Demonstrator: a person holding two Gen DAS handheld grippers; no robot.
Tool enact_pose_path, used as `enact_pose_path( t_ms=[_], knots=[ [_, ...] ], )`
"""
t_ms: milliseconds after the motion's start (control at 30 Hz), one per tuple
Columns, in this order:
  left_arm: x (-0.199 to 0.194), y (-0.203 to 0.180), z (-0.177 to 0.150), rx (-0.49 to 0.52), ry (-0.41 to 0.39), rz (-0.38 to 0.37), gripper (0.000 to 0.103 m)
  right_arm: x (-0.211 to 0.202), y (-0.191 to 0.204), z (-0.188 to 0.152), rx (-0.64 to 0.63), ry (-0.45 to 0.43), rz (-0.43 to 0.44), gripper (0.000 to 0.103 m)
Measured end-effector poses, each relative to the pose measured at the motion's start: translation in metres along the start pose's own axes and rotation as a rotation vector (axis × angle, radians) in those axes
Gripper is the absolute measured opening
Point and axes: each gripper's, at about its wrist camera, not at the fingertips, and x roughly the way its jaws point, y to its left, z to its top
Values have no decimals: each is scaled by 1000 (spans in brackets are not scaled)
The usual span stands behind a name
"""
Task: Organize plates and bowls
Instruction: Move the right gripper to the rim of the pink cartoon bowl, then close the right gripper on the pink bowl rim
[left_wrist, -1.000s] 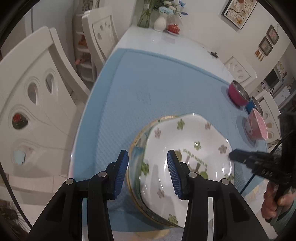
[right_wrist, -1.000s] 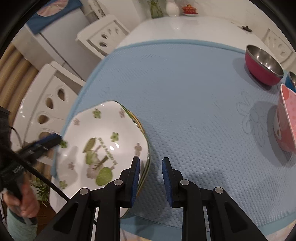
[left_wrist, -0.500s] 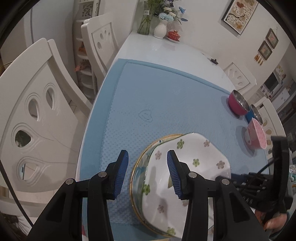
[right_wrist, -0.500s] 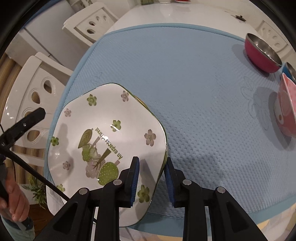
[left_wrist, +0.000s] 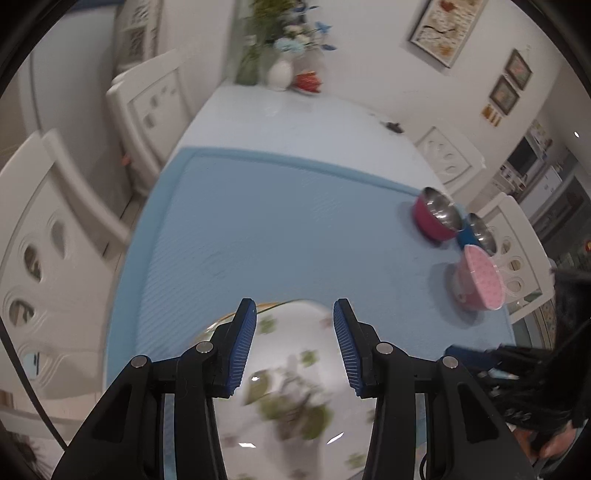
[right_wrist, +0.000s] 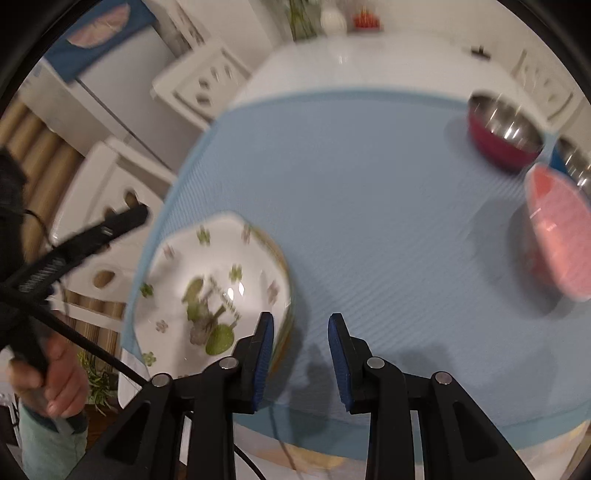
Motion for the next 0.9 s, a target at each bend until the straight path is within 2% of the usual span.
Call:
enact_pose_path(
  t_ms=[67, 133, 233, 300, 433, 633, 767, 867, 900],
  knots=[
    [2, -21, 7, 7, -6, -11, 41, -26, -16, 4, -23, -49, -14, 37],
    [8, -44, 13, 4, -2, -50, 49, -47, -34, 9, -28, -83, -26, 58],
    [24, -86, 23, 18, 22, -90, 54, -77, -72, 17, -7, -155, -49, 68],
    [35, -115, 29, 37, 30, -115, 62, -92, -103, 22, 35, -193, -74, 72],
    [63, -164, 39, 47, 66, -186, 62, -100, -174, 27, 154, -213, -115, 72],
    [121, -218, 43, 45, 141, -215, 62, -80, -273, 30, 331, -144, -127, 72],
    [153, -243, 36, 57, 187, -207, 62, -54, -304, 31, 358, -63, -123, 71],
    [173, -254, 31, 69, 221, -176, 59, -35, -318, 31, 362, -28, -102, 65],
    [179, -256, 29, 69, 231, -169, 56, -31, -320, 31, 360, -24, -95, 58]
  ],
)
